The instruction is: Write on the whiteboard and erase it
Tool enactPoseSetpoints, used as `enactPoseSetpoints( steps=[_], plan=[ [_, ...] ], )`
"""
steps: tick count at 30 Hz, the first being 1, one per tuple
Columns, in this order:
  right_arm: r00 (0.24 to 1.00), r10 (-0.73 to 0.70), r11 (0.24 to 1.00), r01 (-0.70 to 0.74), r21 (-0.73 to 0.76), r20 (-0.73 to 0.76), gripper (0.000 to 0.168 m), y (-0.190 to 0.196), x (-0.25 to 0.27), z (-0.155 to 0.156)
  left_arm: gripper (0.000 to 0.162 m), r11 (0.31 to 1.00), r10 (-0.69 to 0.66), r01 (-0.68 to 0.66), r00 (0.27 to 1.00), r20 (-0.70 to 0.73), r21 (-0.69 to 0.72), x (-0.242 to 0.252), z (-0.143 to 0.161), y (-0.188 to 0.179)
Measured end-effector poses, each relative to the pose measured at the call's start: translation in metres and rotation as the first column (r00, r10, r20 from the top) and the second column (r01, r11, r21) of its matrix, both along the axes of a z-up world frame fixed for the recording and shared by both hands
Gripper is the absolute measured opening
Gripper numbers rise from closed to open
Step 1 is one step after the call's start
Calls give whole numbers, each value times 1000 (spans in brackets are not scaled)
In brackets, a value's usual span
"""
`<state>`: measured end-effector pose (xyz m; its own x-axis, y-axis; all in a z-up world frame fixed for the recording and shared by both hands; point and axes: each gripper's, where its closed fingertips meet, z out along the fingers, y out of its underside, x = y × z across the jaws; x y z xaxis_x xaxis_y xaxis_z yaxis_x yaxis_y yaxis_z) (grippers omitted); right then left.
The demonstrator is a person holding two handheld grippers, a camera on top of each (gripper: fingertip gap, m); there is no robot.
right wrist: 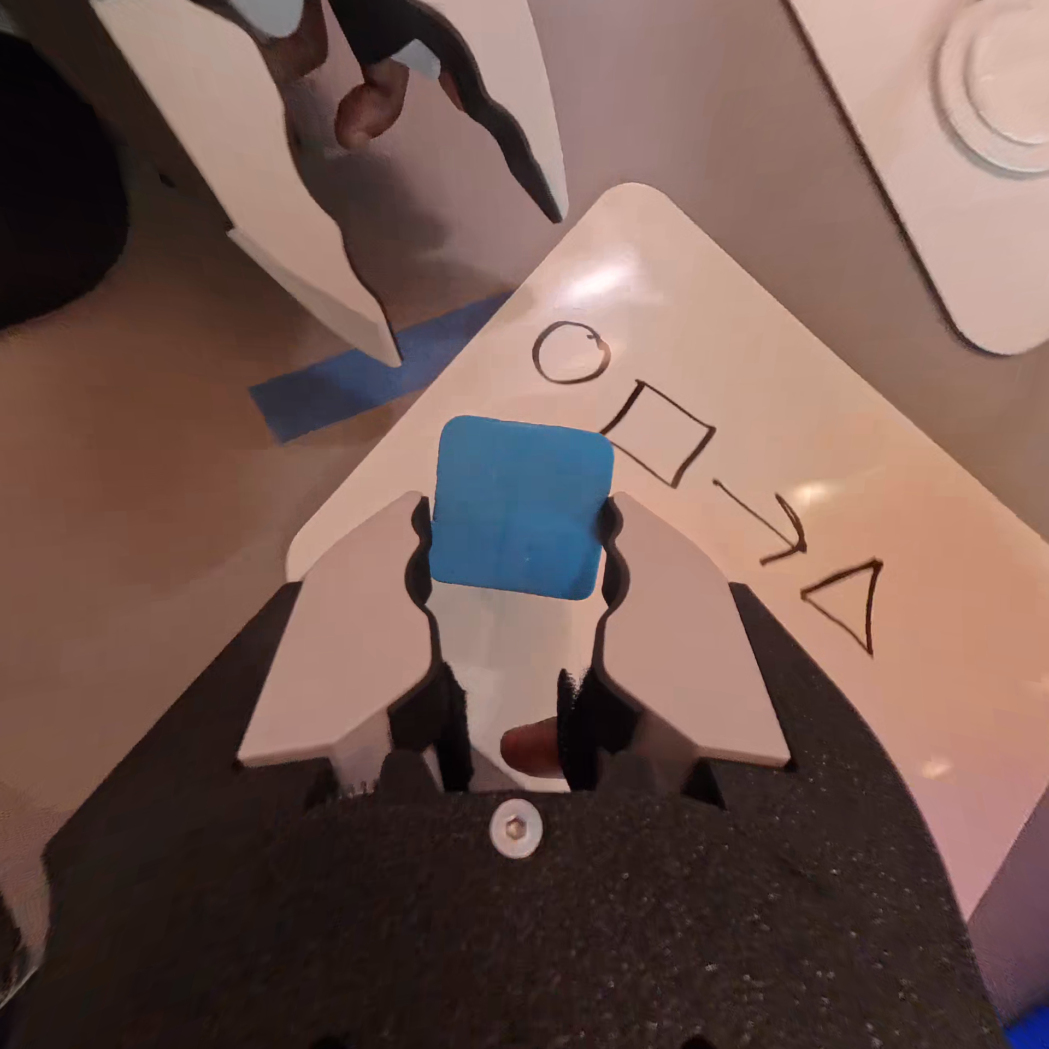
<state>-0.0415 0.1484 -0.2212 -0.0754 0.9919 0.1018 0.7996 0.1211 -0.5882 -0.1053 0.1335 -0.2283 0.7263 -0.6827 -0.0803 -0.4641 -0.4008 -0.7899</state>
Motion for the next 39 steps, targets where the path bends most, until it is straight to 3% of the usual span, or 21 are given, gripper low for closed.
enactPoseSetpoints(
  steps=[5,8,13,15,18,27,33,35,39],
  plan=[
    [998,28,999,-27,-31,55,72,1,-7,-11,73,999,31,-31,1000,1,-10,-8,-4,2],
    [998,30,999,-27,-43,51,63,0,-5,-5,71,999,29,-29,1000,5,-24,-9,-7,2],
    [995,64,998,-64,5,83,64,3,-10,-11,70,1000,29,-29,1000,10,-8,-5,-7,5],
    [994,81,997,-82,12,75,47,3,-13,-11,70,999,38,-38,999,15,4,-4,-6,7],
    [991,100,995,-100,1,92,44,2,-14,-12,70,997,67,-68,997,30,23,-2,-5,11],
    [990,87,996,-90,14,115,43,14,-32,-11,65,996,92,-92,995,-47,1,-3,-17,14],
    [990,61,998,-60,-16,127,63,16,-27,-11,65,993,101,-102,995,-20,-56,-3,-20,13],
    [986,73,997,-74,0,149,52,18,-27,-17,69,990,113,-113,994,-2,-88,-4,-21,12],
    [983,97,995,-98,-1,159,51,17,-28,-17,67,988,121,-120,993,5,-98,-4,-22,12]
  ],
)
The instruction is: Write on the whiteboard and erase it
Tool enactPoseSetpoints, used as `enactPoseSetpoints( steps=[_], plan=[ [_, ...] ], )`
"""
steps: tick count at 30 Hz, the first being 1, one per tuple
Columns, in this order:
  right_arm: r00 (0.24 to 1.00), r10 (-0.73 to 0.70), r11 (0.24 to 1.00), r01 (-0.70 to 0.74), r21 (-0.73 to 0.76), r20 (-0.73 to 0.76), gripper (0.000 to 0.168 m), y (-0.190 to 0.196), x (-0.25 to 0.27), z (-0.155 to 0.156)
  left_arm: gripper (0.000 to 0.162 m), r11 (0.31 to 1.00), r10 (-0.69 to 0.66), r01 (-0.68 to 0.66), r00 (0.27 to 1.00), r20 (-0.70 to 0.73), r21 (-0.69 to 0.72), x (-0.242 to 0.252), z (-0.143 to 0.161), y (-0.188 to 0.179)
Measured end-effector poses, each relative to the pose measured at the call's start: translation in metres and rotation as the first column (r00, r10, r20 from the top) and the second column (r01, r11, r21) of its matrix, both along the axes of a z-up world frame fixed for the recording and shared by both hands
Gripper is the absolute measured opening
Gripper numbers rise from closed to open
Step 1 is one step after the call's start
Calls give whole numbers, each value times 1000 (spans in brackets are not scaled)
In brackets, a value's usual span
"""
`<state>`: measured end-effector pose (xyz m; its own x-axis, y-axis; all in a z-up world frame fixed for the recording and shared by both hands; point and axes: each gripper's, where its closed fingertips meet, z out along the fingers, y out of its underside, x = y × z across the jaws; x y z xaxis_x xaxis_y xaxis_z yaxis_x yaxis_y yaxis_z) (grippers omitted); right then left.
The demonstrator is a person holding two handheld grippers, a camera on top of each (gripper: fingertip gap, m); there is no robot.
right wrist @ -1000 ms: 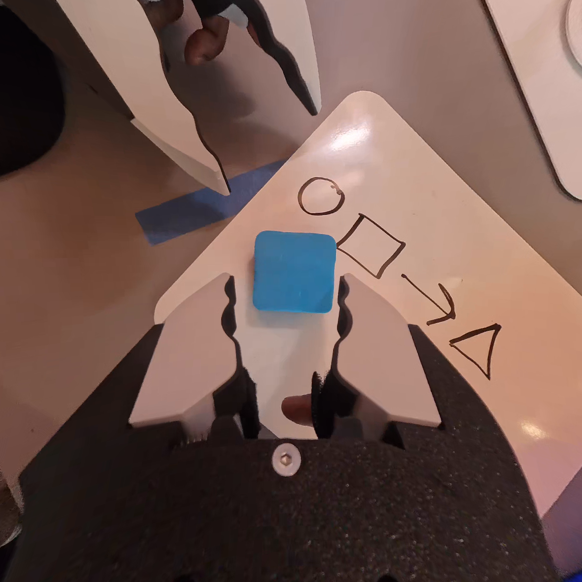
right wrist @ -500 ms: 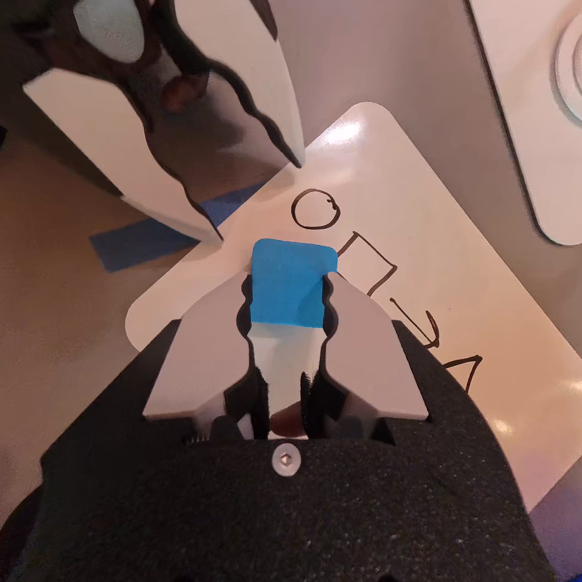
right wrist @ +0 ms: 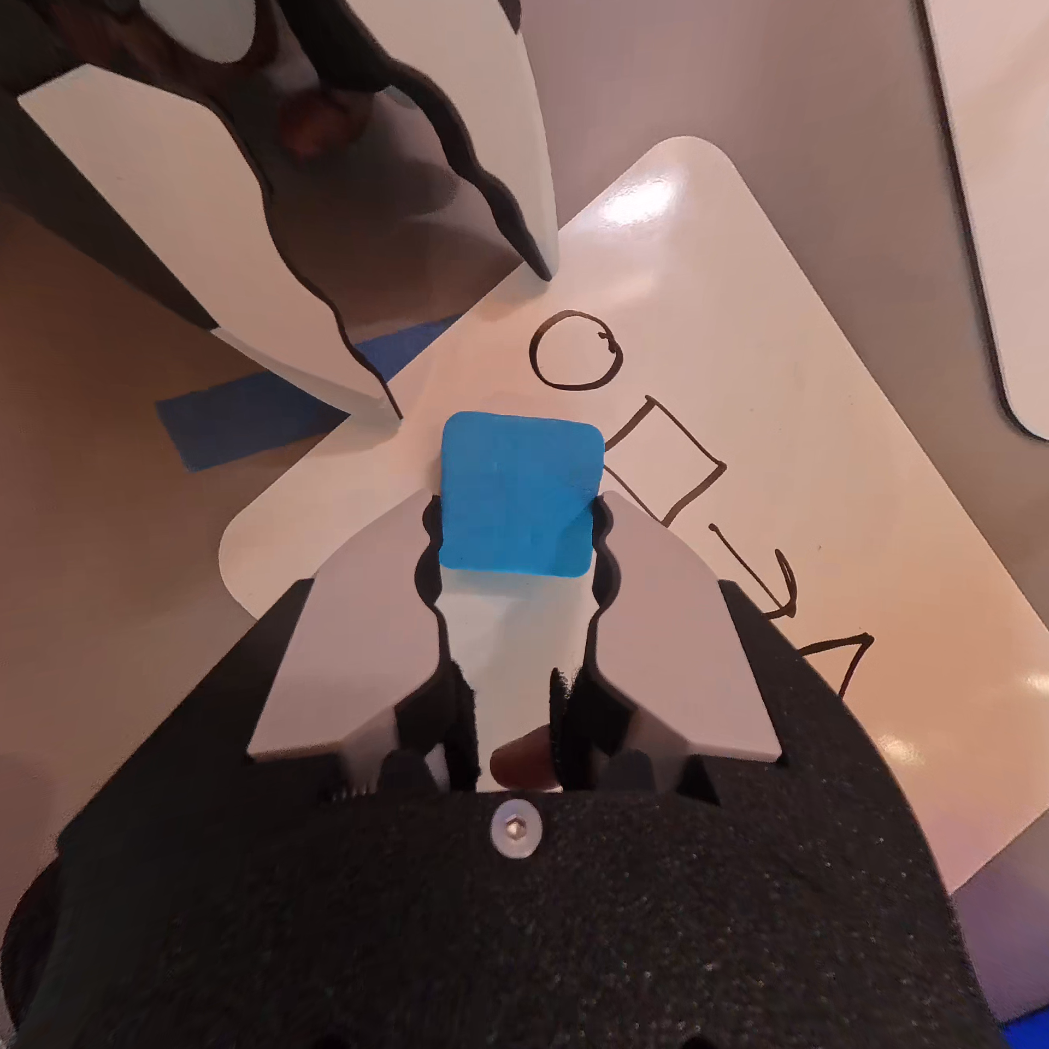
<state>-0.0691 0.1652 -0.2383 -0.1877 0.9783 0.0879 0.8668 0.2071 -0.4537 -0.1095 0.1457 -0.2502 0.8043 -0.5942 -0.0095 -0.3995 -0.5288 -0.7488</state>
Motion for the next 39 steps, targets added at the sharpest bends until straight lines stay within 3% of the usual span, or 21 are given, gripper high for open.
enactPoseSetpoints(
  steps=[4,14,17,21,25,29,33,35,37,39],
  plan=[
    [999,34,999,-34,-7,32,51,0,1,0,58,1000,4,-4,1000,14,-11,0,0,1],
    [999,33,999,-32,20,-19,50,23,-34,0,63,1000,19,-19,1000,7,-14,-1,-1,4],
    [993,109,993,-110,43,41,50,16,-32,0,62,1000,17,-17,1000,7,-12,-1,-1,3],
    [998,15,996,-20,90,59,50,45,-43,0,62,1000,17,-17,1000,7,-12,-1,-1,3],
    [986,130,989,-137,63,99,50,17,-38,-1,60,1000,18,-18,1000,8,-11,-1,0,3],
    [997,22,993,-30,113,69,50,46,-51,0,60,1000,17,-17,1000,9,-12,-1,0,3],
    [990,108,983,-120,138,88,50,24,-47,0,53,1000,1,-1,1000,12,-10,0,0,1],
    [991,68,995,-76,60,117,50,34,-38,-1,56,1000,11,-11,1000,15,-14,-1,0,2],
    [996,5,997,-12,80,90,50,52,-43,-1,60,1000,15,-15,1000,13,-14,-1,0,3],
    [998,28,993,-35,113,61,50,43,-49,0,60,1000,16,-16,1000,13,-14,-1,0,3]
  ],
)
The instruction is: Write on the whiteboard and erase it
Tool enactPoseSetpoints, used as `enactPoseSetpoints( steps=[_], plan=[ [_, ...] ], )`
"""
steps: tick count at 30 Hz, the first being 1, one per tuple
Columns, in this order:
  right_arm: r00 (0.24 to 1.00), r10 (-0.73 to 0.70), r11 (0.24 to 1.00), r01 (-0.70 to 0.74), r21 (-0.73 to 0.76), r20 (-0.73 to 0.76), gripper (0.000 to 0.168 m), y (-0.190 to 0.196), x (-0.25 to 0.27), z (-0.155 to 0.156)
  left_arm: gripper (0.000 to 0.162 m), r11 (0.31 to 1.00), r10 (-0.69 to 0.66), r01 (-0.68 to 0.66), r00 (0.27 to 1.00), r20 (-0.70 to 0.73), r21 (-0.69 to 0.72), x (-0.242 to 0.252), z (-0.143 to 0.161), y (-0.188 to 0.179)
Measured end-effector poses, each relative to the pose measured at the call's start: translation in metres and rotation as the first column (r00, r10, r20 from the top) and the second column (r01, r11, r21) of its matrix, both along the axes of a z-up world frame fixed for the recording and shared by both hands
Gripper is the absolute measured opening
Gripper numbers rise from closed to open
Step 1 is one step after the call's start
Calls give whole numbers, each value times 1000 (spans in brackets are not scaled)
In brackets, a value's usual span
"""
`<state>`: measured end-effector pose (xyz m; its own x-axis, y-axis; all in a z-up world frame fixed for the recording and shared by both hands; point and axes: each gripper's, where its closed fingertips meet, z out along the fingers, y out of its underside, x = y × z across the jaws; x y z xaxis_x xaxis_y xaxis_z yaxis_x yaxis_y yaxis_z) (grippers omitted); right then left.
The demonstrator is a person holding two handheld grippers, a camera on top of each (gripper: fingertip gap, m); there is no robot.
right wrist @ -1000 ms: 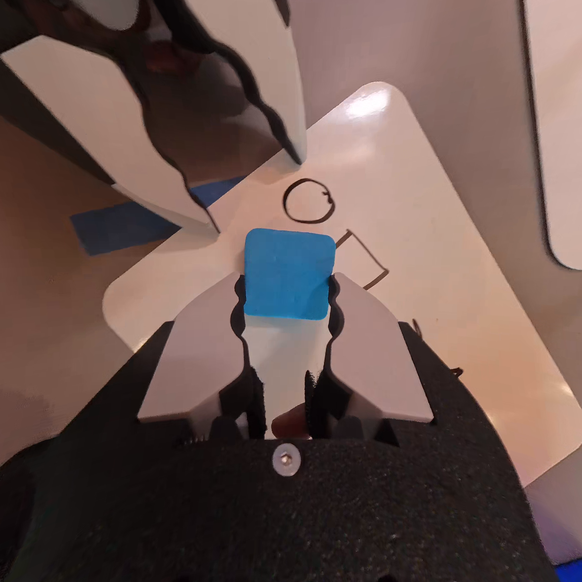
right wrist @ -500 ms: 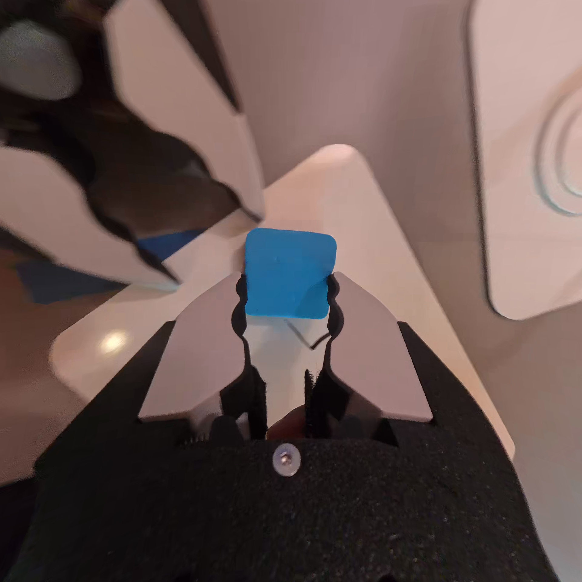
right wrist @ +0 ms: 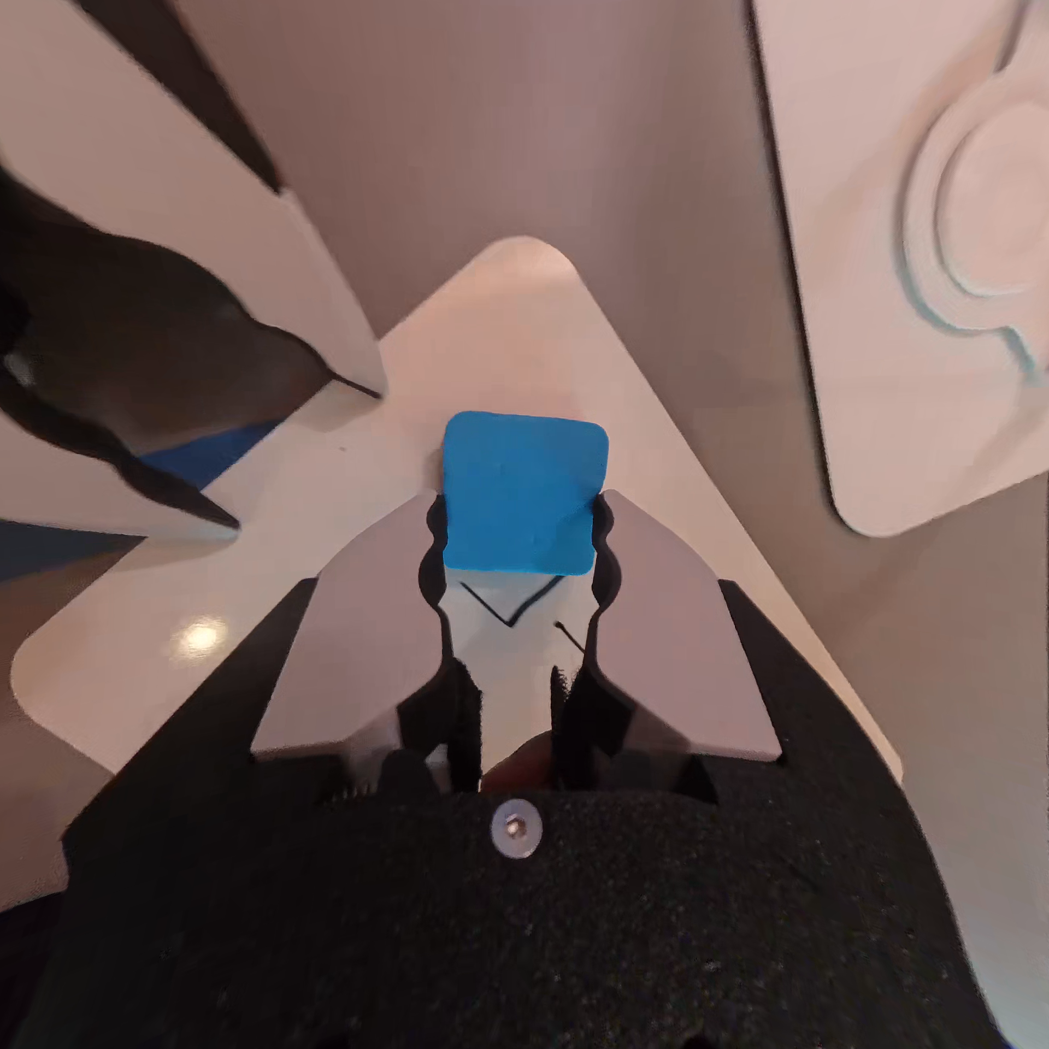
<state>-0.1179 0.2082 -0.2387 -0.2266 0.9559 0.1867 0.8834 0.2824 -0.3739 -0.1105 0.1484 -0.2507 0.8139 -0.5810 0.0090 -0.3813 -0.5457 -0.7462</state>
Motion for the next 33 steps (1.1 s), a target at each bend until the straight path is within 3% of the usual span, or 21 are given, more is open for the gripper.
enactPoseSetpoints(
  steps=[2,4,7,8,11,13,17,19,21,22,23,26,33],
  plan=[
    [993,112,992,-109,-60,36,50,-30,7,-1,60,1000,0,0,1000,0,0,0,0,0],
    [987,141,988,-136,-72,73,50,-29,17,-1,60,1000,0,0,1000,-1,1,0,0,0],
    [997,-25,1000,26,-5,74,50,17,12,-1,61,1000,-1,1,1000,-1,0,0,0,0],
    [999,-35,999,36,-19,41,50,15,5,-1,61,1000,-1,1,1000,-1,1,0,0,0],
    [997,80,996,-79,-51,8,50,-24,2,-1,57,1000,-5,5,1000,-1,2,0,0,-1],
    [991,124,988,-117,-103,57,50,-27,20,-2,60,1000,-1,1,1000,1,0,0,0,0],
    [988,-147,987,149,-60,43,50,46,30,-2,60,1000,-1,1,1000,-1,1,0,0,-1],
    [996,-93,996,92,-16,-19,50,31,21,-1,60,1000,0,0,1000,-1,0,0,0,0],
    [999,54,994,-54,-90,-6,50,-12,23,-2,61,1000,0,0,1000,-1,0,0,0,0],
    [996,88,992,-86,-94,20,50,-14,30,-2,61,1000,-1,1,1000,0,0,0,0,0],
    [997,62,991,-56,-118,47,50,-5,36,-2,61,1000,-1,1,1000,-1,0,0,0,0],
    [979,-194,980,196,-26,69,50,68,50,-3,60,1000,-1,1,1000,-2,2,0,0,0],
    [992,-122,990,120,-72,-30,50,28,41,-2,61,1000,-9,9,1000,-1,1,1,0,-1]
  ],
)
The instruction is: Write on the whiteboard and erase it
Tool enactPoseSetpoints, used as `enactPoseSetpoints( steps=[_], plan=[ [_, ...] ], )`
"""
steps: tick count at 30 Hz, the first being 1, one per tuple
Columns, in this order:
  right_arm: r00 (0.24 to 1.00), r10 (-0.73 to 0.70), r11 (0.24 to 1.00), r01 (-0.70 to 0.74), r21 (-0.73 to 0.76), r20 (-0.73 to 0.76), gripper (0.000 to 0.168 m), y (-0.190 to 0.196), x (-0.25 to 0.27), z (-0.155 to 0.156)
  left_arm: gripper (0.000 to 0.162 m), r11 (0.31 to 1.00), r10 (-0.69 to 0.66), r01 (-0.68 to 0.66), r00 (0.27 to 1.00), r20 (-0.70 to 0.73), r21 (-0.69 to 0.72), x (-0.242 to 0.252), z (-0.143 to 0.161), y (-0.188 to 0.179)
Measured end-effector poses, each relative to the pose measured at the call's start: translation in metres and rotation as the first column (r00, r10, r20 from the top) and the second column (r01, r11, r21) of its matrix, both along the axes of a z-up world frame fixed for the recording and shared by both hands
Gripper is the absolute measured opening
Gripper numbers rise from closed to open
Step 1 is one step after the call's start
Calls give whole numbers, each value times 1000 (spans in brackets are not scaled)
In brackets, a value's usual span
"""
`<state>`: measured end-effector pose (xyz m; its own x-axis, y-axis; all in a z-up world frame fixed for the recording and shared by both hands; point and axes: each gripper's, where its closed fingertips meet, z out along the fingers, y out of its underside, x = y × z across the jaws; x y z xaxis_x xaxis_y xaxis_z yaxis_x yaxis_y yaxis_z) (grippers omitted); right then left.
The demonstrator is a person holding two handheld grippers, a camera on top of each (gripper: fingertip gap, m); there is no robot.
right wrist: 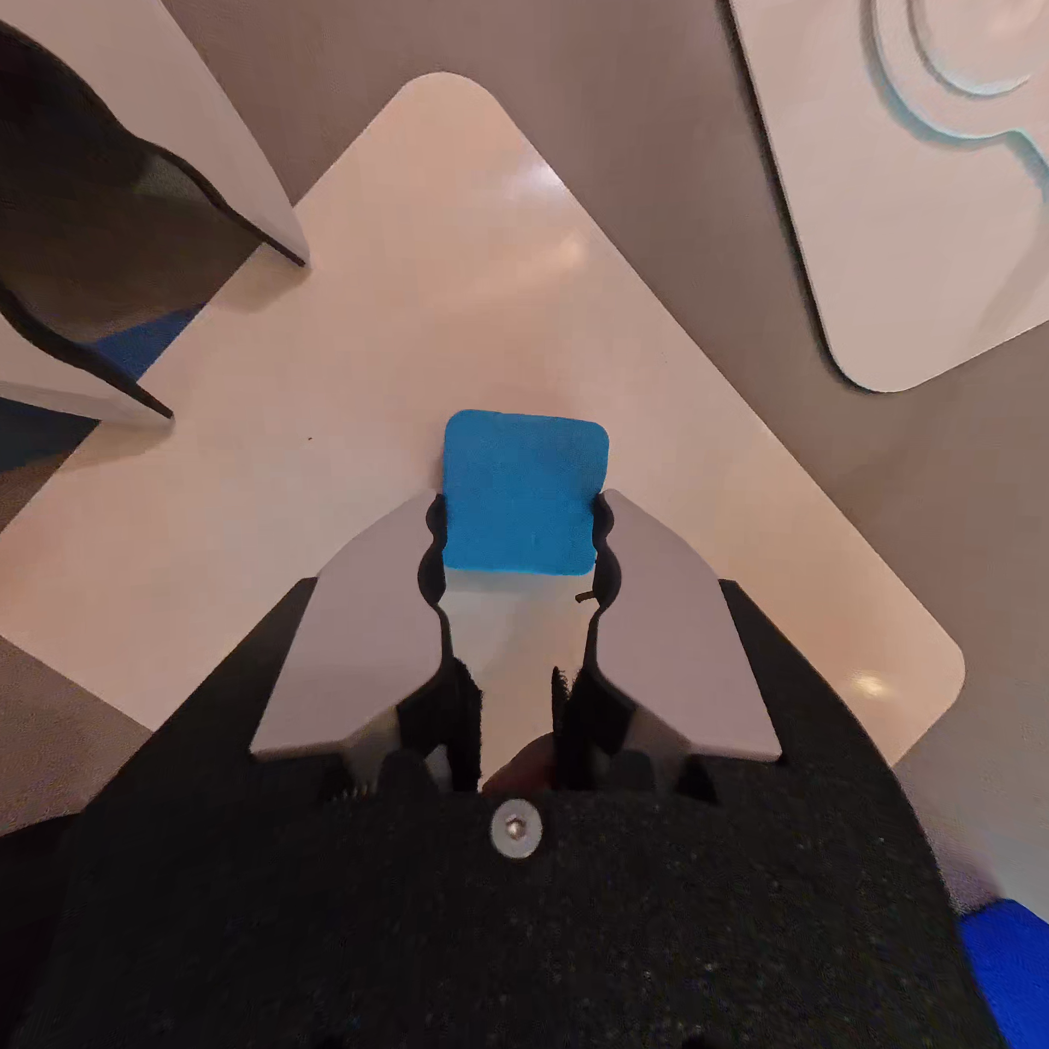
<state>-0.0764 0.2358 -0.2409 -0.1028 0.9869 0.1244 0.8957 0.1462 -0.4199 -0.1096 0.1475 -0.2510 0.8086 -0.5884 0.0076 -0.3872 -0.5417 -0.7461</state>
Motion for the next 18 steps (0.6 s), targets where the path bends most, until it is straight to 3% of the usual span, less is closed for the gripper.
enactPoseSetpoints(
  steps=[3,15,18],
  plan=[
    [998,-17,996,12,-85,-53,50,1,-1,0,62,1000,-4,4,1000,1,-1,0,0,0],
    [995,-10,999,7,-38,-96,50,0,-1,0,64,1000,5,-5,1000,1,-9,0,0,1],
    [996,-13,999,10,-40,-93,50,0,-1,0,65,997,-31,27,998,-47,-71,0,0,0]
  ],
)
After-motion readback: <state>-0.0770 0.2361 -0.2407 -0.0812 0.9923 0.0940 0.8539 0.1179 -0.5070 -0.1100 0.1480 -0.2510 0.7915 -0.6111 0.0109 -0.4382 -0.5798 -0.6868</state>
